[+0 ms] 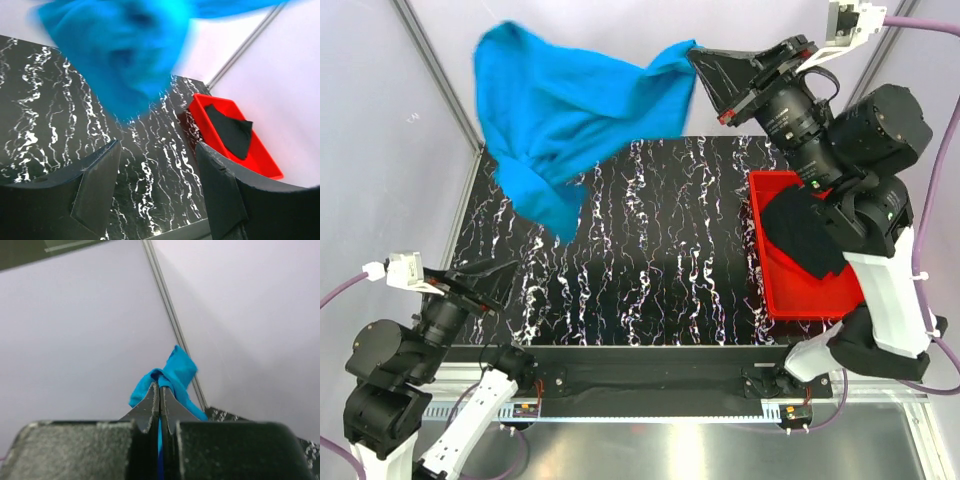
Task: Fold and stack the t-shirts
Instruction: Move the tshirt to the center of the board
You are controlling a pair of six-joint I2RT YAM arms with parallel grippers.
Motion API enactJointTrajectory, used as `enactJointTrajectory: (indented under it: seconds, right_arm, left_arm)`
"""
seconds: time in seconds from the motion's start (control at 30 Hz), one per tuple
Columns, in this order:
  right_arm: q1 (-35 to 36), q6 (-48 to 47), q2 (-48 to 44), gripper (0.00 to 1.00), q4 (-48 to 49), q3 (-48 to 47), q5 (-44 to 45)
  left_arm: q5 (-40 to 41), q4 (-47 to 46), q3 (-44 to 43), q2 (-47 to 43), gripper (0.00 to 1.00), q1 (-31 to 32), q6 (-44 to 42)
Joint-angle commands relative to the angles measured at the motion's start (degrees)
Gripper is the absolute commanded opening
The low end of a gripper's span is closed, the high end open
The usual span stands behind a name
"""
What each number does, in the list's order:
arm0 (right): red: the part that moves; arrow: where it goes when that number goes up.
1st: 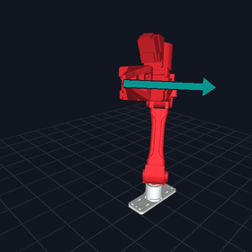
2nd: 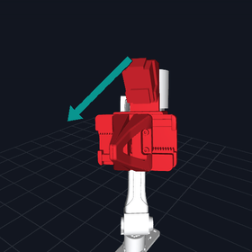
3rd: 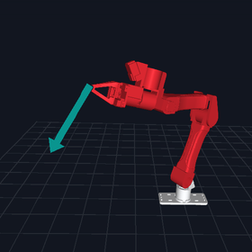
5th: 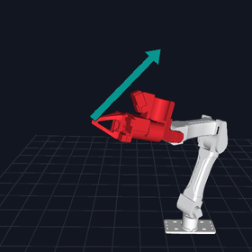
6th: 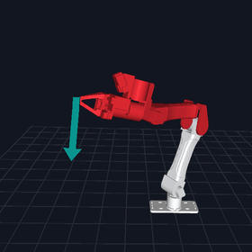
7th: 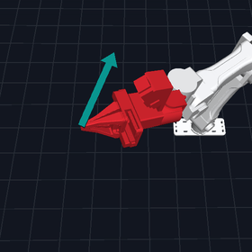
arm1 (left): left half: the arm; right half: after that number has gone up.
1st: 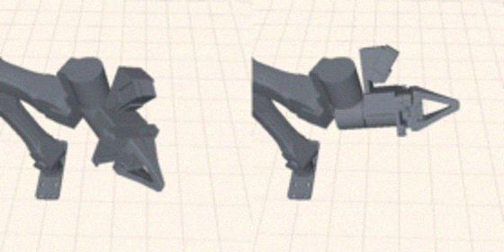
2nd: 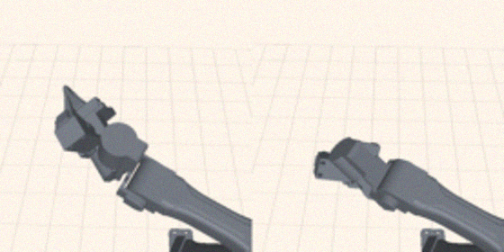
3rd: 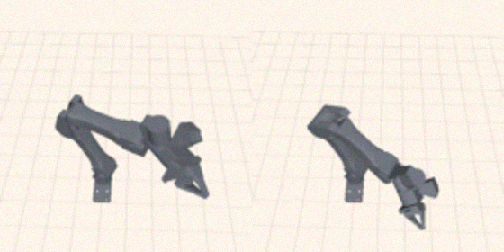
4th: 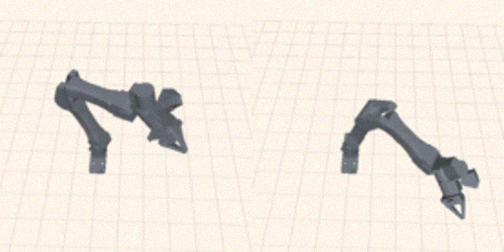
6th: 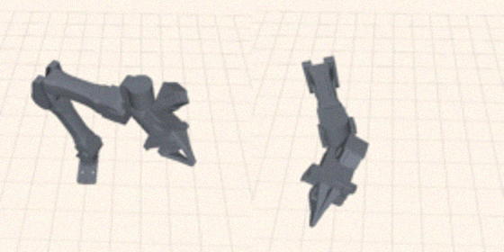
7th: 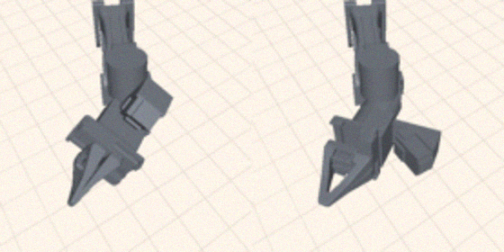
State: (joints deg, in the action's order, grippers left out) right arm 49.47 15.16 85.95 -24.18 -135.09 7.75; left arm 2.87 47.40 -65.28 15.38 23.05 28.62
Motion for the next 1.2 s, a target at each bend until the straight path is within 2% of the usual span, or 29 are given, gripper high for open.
enactJointTrajectory:
  seconds: [0.0, 0.1, 0.2, 0.23, 0.37, 0.47, 0.63, 0.77, 0.87, 1.03, 1.07, 1.17]
  right_arm:
    - [-0.3, -0.8, 4.5, 0.0, -3.5, 9.0, 2.6]
    - [-0.7, 0.7, 2.2, 0.0, -6.0, 15.3, 3.1]
    - [-0.6, 3.6, -0.8, 0.0, -7.0, 26.1, 3.2]
    - [-0.7, 5.2, -2.0, 0.0, -6.8, 33.6, 3.1]
    - [-0.7, 10.1, -8.2, 0.0, -6.0, 48.7, 5.2]
    - [-0.7, 12.4, -11.4, 0.0, -8.6, 55.7, 5.3]
    - [-0.8, 21.7, -17.7, 0.0, -14.6, 67.8, 11.0]
    - [-0.8, 28.4, -20.3, 0.0, -23.8, 71.9, 18.5]
    - [-0.8, 29.8, -22.5, 0.02, -24.8, 73.1, 17.9]
    - [-0.8, 28.2, -27.2, 0.02, -22.0, 74.4, 16.6]
    - [-0.8, 27.7, -27.4, 0.02, -23.0, 73.9, 16.8]
    - [-0.8, 26.9, -29.2, 0.02, -24.4, 73.0, 16.8]
  left_arm:
    - [2.3, -1.2, -1.8, 1.3, 0.68, 0.2, -1.7]
    - [2.0, -1.3, -2.0, 2.0, 0.74, 0.2, -2.2]
    - [1.9, -0.9, -2.3, 3.1, 0.76, 0.2, -2.9]
    - [1.8, -0.8, -2.3, 3.5, 0.77, 0.2, -3.1]
    - [0.5, 0.7, -2.0, 6.8, 0.78, 0.2, -4.6]
    - [-1.7, 0.8, -1.1, 11.2, 0.8, 0.2, -5.3]
    - [-11.0, -0.7, 2.6, 20.9, 0.8, 0.2, -5.0]
    - [-12.6, -5.5, 7.6, 32.6, 0.8, 0.2, -1.8]
    - [-20.9, -12.3, 9.3, 40.3, 0.81, 0.5, 0.5]
    - [-26.9, -24.9, 11.4, 47.4, 0.89, 3.6, 9.7]
    - [-27.1, -26.5, 13.4, 47.8, 0.91, 3.8, 14.5]
    - [-26.0, -34.9, 17.2, 48.1, 0.94, 5.2, 21.4]
